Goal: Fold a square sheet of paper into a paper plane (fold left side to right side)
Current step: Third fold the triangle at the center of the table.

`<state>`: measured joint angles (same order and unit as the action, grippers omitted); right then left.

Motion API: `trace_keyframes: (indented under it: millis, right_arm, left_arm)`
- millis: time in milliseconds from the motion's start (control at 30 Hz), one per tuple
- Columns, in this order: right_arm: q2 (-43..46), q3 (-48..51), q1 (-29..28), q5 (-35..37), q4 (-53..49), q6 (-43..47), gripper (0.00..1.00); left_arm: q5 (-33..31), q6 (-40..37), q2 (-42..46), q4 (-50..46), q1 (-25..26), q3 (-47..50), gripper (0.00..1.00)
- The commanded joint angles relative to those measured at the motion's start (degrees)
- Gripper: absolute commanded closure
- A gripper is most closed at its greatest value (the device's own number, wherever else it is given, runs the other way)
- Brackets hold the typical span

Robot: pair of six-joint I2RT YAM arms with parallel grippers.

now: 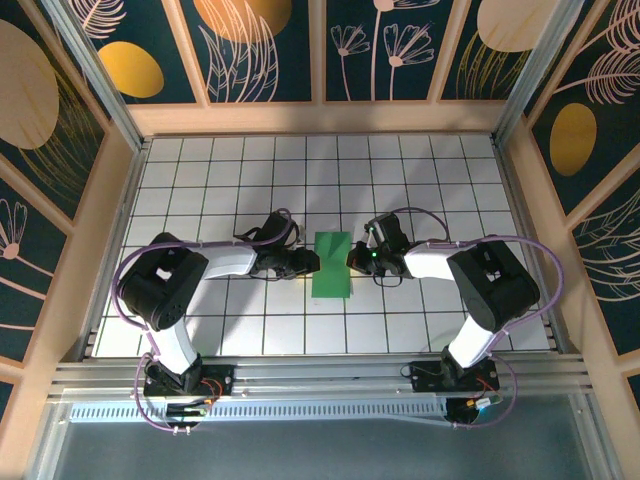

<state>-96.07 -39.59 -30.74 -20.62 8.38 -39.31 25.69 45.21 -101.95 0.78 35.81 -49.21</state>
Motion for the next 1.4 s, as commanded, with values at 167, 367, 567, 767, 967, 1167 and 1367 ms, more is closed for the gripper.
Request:
trace_keyframes:
  millis: [167, 367, 567, 767, 967, 1167, 1367]
  right_arm:
    - [-1.0, 1.3, -0.3, 1.1, -2.4, 1.0, 1.0]
    - [-0.9, 1.5, -0.3, 0.9, -2.2, 0.9, 1.0]
    - [-1.0, 1.6, -0.3, 0.8, -2.1, 0.8, 1.0]
    - [-1.0, 1.6, -0.3, 0.8, -2.1, 0.9, 1.0]
    - [-1.2, 1.7, -0.3, 0.8, -2.1, 1.0, 1.0]
    - [-0.7, 1.4, -0.3, 1.0, -2.1, 1.3, 1.0]
    - [-0.3, 0.2, -0.3, 1.2, -2.4, 2.3, 1.0]
  left_arm:
    - [0.9, -0.6, -1.8, -0.5, 2.0, -1.7, 0.65]
    - [0.6, 0.5, -0.4, 1.2, 2.0, -1.1, 0.65]
    - [-0.1, 0.9, 1.6, 2.0, 2.0, -1.1, 0.63]
    - [-0.5, 0.9, 1.7, 1.6, 2.0, -1.3, 0.59]
    - [-2.0, 0.8, 0.5, 0.1, 2.0, -2.6, 0.61]
    - [-2.8, 1.1, 0.5, -1.4, 2.0, -2.6, 0.74]
    - [-2.6, 3.0, 1.6, -1.1, 2.0, -1.4, 0.93]
